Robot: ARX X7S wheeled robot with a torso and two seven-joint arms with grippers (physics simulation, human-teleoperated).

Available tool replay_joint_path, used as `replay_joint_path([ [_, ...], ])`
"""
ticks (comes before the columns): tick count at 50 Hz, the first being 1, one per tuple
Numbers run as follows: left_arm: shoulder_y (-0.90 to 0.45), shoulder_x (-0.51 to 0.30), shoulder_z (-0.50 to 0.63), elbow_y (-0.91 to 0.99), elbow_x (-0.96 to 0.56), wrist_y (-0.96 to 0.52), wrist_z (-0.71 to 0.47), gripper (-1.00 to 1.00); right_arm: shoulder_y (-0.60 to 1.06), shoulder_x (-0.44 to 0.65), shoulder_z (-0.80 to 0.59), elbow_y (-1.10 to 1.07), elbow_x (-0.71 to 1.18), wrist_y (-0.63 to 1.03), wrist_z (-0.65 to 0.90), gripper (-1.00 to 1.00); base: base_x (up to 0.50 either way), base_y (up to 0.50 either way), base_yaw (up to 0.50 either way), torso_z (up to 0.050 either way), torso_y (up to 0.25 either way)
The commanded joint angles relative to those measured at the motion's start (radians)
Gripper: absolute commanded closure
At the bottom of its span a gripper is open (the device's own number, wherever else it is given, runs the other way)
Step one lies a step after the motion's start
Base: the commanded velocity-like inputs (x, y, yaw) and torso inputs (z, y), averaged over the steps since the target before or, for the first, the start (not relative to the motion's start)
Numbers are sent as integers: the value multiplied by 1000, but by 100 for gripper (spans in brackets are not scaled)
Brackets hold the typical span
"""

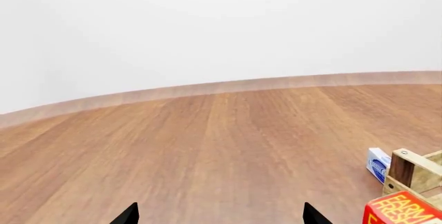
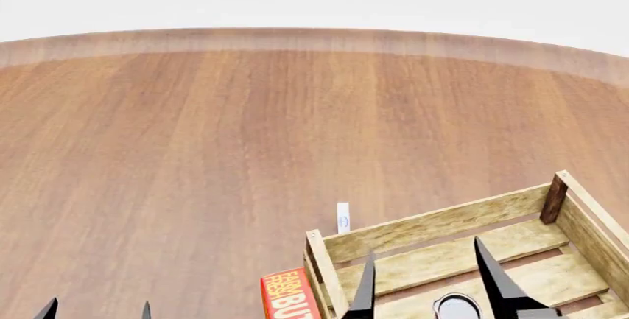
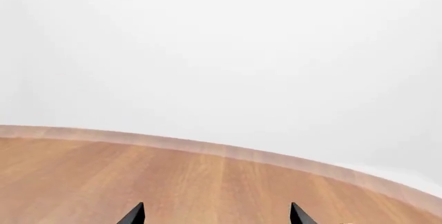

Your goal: Pick up the tomato sauce, and put it in the wooden tray.

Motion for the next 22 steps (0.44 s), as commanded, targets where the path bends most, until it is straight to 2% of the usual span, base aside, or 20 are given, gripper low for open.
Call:
replay_joint_path([
  [1, 6, 13, -23, 4, -23, 13, 44, -100, -46, 12, -1, -135, -63, 9, 13, -100, 0, 0, 0, 0, 0],
  [22, 3, 10, -19, -4, -26, 20, 42, -100, -99, 26, -45, -257, -144, -13, 52, -100, 0, 0, 0, 0, 0],
])
